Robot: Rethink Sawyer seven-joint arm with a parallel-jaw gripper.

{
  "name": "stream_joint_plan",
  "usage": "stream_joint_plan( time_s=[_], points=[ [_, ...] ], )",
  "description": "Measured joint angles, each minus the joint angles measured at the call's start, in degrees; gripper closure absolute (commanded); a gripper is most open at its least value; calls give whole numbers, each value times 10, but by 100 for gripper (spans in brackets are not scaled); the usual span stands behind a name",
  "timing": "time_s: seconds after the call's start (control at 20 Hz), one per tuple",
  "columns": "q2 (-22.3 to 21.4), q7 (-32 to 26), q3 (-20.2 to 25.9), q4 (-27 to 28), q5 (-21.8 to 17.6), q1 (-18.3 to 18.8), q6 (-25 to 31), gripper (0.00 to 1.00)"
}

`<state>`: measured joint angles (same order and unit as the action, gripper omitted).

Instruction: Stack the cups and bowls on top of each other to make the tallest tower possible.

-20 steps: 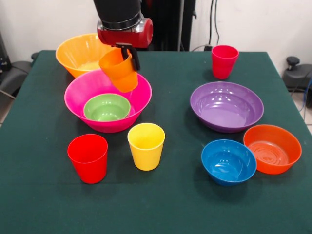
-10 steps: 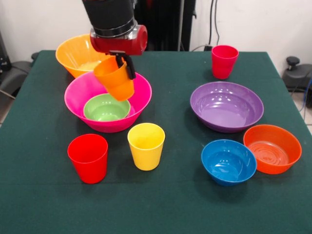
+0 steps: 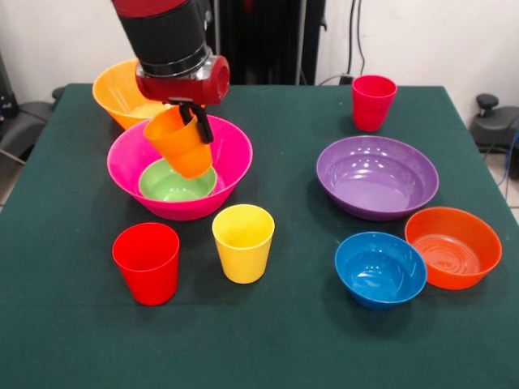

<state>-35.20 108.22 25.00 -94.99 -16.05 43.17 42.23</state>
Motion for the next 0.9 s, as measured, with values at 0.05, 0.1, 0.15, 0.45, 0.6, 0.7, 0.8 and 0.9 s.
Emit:
stream_joint_plan(
  time_s=[0.05, 0.1, 0.15, 0.45, 0.6, 0.7, 0.8, 0.9],
  points=[
    [6, 0, 1, 2, -6, 3, 0, 100],
    [9, 0, 2, 4, -10, 4, 0, 100],
    [14, 0, 3, 6, -15, 7, 0, 100],
    [38, 0, 5, 13, -38, 21, 0, 100],
    [49, 0, 5, 13, -50, 25, 0, 100],
    [54, 0, 5, 13, -56, 27, 0, 100],
    [63, 0, 5, 13, -65, 28, 0, 100],
    [67, 0, 5, 13, -70, 28, 0, 100]
  ],
)
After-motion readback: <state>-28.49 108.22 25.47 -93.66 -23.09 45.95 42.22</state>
